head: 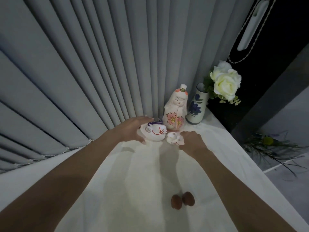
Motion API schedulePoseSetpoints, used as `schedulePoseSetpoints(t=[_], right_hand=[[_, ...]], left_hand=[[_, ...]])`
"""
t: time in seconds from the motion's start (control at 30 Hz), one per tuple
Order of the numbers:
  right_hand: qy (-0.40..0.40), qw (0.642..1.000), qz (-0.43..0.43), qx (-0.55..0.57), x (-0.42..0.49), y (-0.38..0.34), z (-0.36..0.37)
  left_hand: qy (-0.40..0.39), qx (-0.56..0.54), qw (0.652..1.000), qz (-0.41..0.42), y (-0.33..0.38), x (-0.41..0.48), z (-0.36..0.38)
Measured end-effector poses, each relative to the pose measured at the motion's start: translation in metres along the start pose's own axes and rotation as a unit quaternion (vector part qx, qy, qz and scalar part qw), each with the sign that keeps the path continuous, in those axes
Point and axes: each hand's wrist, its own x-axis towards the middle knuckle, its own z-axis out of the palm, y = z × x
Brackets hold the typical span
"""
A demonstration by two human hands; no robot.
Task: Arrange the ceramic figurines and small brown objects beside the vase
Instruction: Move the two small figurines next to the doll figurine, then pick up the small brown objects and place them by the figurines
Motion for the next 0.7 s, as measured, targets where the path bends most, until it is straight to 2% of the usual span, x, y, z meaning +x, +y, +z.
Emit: schedulePoseSetpoints(t=[0.2, 0.4, 0.57, 0.7], right_hand=[[-0.029, 0.999, -0.014, -0.003, -0.053, 0.017, -0.001], [-0.090, 0.987, -0.018, 0.132, -0.114, 0.046, 0.026], [-0.124, 0.965, 0.002, 0.233, -0.148, 0.063, 0.056], [-0.092, 0.962, 0.017, 0.258, -0.155, 0.066, 0.073]], left_hand=[[0.036, -0.016, 0.999, -0.009, 0.028, -0.058, 0.039], [0.014, -0.111, 0.993, -0.036, 0.062, -0.107, 0.110], [0.002, -0.187, 0.978, -0.094, 0.096, -0.128, 0.170], [0.052, -0.221, 0.963, -0.147, 0.117, -0.127, 0.201]])
